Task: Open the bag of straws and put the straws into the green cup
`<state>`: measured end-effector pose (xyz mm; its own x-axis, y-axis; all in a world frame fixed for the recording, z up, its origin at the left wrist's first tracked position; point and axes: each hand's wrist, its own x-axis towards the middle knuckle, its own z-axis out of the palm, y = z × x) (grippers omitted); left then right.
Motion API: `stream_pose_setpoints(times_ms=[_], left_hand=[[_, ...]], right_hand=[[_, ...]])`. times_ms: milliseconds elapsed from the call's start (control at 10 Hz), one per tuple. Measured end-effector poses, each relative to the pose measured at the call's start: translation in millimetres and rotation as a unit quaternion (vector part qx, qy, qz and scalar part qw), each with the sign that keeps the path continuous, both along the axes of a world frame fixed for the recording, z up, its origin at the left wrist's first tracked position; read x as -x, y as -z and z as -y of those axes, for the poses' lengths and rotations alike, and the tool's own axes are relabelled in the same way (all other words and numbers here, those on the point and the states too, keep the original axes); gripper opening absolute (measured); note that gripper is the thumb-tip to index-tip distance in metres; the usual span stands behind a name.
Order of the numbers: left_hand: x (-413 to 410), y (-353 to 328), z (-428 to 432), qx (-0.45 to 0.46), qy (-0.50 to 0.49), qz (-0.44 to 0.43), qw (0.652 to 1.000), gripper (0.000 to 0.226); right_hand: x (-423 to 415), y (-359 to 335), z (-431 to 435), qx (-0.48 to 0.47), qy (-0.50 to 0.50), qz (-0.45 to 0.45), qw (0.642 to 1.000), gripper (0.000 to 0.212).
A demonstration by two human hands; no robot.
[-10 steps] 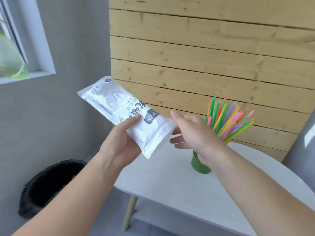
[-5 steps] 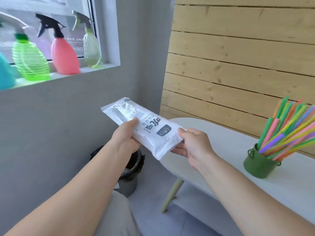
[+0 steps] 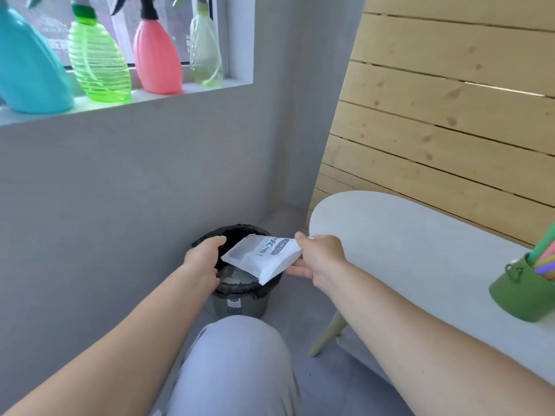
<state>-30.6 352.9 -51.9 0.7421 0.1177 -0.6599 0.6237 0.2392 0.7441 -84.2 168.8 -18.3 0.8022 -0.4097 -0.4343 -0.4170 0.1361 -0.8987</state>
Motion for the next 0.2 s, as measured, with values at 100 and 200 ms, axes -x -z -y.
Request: stream_pose_setpoints(times_ms=[100, 200], left_hand=[[-3, 7, -1, -0.023, 0.026, 0.024, 0.999, 0.037], [-7, 11, 5, -0.037, 0.045, 0.053, 0.997, 0.019]], right_hand=[[-10, 14, -11, 0.000, -0.001, -0.027, 1.000, 0.034], [-16, 26, -20, -0.029, -0.037, -0.064, 0.997, 0.056]])
